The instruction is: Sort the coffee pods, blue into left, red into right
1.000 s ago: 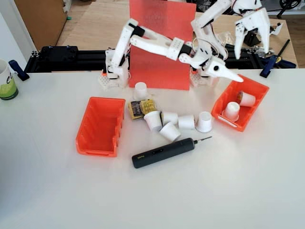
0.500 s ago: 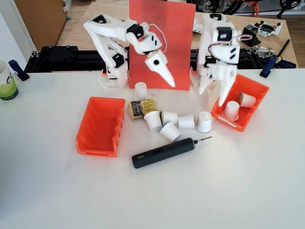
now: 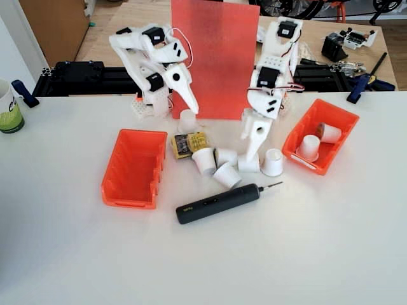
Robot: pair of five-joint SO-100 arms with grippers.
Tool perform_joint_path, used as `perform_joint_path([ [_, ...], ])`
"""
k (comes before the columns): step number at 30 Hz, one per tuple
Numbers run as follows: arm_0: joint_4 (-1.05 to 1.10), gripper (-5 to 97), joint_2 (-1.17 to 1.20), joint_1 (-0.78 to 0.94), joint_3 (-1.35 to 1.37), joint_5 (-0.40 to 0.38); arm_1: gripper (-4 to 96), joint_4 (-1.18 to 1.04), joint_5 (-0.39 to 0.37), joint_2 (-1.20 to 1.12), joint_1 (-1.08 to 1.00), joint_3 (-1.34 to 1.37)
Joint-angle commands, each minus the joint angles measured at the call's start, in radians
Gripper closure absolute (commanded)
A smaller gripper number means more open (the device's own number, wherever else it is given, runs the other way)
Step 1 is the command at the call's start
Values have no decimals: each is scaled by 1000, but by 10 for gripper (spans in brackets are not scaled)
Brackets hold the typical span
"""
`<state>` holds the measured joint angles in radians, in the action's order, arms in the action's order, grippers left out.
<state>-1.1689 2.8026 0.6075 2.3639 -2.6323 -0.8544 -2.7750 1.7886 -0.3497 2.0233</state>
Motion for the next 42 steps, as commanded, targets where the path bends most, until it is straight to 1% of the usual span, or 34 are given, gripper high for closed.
perform_joint_path([
  [1,-6,716,15,-49,0,-23,496,54,17,-72,-18,-51],
  [4,-8,696,28,-66,0,-15,497,117,35,-140,-18,-51],
  [5,-12,696,32,-72,0,-17,497,137,54,-155,-21,-51],
  [12,-18,701,37,-83,2,-15,492,94,114,-167,-21,-66],
  [17,6,697,55,-84,15,-25,485,95,126,-173,-3,-46],
  [21,6,697,55,-86,20,-51,482,92,146,-173,11,-20],
  [23,0,697,55,-86,21,-60,483,91,135,-172,20,-11],
  [28,-2,702,48,-86,29,-69,508,201,60,-172,61,84],
  [31,-3,702,43,-86,31,-80,507,209,84,-164,61,121],
  [32,-3,702,43,-86,31,-83,525,204,94,-160,55,126],
  [34,-3,702,43,-86,28,-84,595,201,126,-156,29,126],
  [36,-3,702,43,-86,26,-84,659,195,141,-156,14,118],
  [39,-3,702,43,-86,29,-89,688,161,144,-138,12,114],
  [42,-3,702,41,-86,29,-91,694,14,160,-83,12,52],
])
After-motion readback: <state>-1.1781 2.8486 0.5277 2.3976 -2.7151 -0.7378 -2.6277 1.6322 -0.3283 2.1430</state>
